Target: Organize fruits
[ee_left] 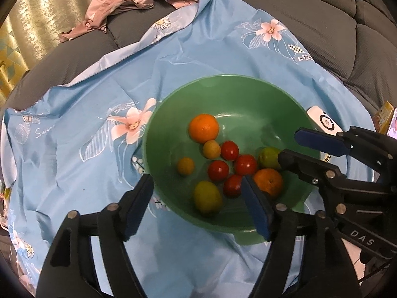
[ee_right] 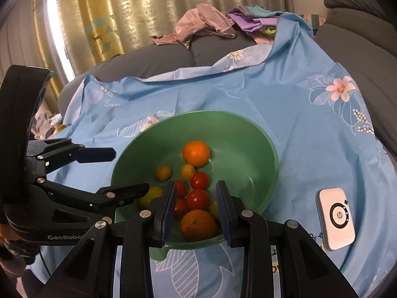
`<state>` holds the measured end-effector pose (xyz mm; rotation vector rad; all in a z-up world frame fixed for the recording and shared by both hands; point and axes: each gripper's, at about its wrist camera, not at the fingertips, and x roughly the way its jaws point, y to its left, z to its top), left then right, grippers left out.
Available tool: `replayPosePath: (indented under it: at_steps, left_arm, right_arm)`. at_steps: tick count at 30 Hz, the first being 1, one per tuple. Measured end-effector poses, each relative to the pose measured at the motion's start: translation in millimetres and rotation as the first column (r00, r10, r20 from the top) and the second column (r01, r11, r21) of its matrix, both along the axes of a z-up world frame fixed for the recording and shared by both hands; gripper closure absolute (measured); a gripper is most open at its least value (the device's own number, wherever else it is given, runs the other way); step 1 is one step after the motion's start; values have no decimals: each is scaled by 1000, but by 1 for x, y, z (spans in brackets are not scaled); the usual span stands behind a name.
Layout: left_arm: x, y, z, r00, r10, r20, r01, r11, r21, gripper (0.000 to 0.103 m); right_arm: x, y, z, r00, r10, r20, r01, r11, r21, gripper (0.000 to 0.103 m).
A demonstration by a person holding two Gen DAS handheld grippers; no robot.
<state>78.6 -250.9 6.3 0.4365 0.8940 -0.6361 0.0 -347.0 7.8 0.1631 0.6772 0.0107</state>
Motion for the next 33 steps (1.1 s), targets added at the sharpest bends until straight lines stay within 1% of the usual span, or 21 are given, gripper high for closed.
replayPosePath:
  at_steps: [4, 8, 15, 16, 17, 18, 19, 20, 21, 27, 33]
  left_arm:
    - [-4, 4, 6, 1000, 8, 5, -8, 1000, -8, 28]
    - [-7, 6, 11, 1000, 18, 20, -18, 1000, -9, 21]
    - [-15, 11, 23, 998, 37, 44, -37, 999, -16, 14]
    - [-15, 11, 25, 998, 44, 51, -44, 999, -7, 9]
    - [-15, 11, 27, 996, 59, 62, -60, 998, 8, 2]
    - [-16, 12, 29, 995, 71, 71, -71, 997, 10, 0]
    - [-16, 13, 31, 995, 75, 70, -75, 997, 6, 1]
    - [-16, 15, 34, 995, 84, 61, -85, 996, 6, 1]
    - [-15, 15, 36, 994, 89, 57, -89, 996, 5, 1]
    - [-18, 17, 57, 994, 110, 23, -109, 994, -32, 1]
    - [-18, 8, 64, 995, 95, 15, -95, 995, -3, 1]
  right_arm:
    - [-4, 2, 6, 1000, -2, 9, 2, 1000, -9, 71]
    - [-8, 4, 12, 1000, -6, 17, 6, 1000, -18, 71]
    - [-13, 6, 24, 1000, -18, 23, 19, 999, -38, 71]
    - [-14, 6, 25, 1000, -21, 17, 22, 999, -41, 70]
    - [-14, 6, 27, 1000, -27, 7, 27, 999, -48, 70]
    - [-14, 6, 29, 999, -33, 0, 33, 998, -54, 68]
    - [-14, 6, 31, 999, -41, -6, 41, 997, -62, 66]
    - [-14, 5, 33, 999, -46, -16, 45, 997, -68, 60]
    - [-13, 4, 36, 998, -50, -30, 47, 996, -75, 57]
    - [-11, -2, 58, 997, -47, -69, 41, 995, -88, 55]
    - [-10, -1, 72, 996, -34, -82, 24, 992, -125, 54]
